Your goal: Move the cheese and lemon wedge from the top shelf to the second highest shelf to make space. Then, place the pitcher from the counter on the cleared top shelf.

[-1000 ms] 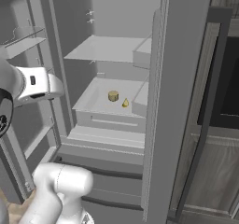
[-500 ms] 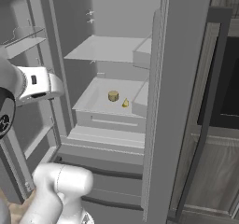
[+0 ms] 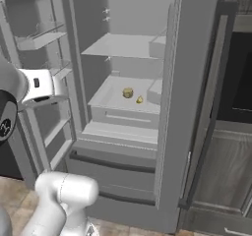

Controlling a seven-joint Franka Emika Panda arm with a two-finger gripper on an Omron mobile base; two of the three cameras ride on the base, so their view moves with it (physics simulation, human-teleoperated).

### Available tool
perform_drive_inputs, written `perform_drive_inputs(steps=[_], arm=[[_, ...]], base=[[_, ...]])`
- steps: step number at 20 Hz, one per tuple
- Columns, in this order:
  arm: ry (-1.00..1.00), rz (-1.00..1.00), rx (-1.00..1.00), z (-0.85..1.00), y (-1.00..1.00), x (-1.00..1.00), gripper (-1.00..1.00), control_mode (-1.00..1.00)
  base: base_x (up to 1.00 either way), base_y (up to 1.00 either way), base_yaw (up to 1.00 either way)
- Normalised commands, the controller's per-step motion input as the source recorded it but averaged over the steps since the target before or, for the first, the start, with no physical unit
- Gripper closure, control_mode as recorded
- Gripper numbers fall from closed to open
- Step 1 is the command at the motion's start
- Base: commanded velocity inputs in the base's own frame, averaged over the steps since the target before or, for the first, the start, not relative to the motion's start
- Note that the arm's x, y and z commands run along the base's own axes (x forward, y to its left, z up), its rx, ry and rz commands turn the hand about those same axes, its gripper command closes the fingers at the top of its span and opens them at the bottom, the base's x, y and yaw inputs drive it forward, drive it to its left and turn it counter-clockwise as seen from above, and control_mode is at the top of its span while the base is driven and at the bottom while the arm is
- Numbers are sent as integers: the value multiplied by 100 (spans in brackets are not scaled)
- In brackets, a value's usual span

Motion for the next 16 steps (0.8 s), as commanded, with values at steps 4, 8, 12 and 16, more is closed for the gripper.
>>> perform_drive_inputs(steps=[4, 8, 12, 16], arm=[[0, 0, 0, 0, 0, 0, -100, 100], [0, 0, 0, 0, 0, 0, -100, 100], [0, 0, 0, 0, 0, 0, -100, 100], [0, 0, 0, 0, 0, 0, -100, 100]], base=[[-84, -11, 11], [-73, 0, 20], [-32, 19, 36], [-2, 48, 47]])
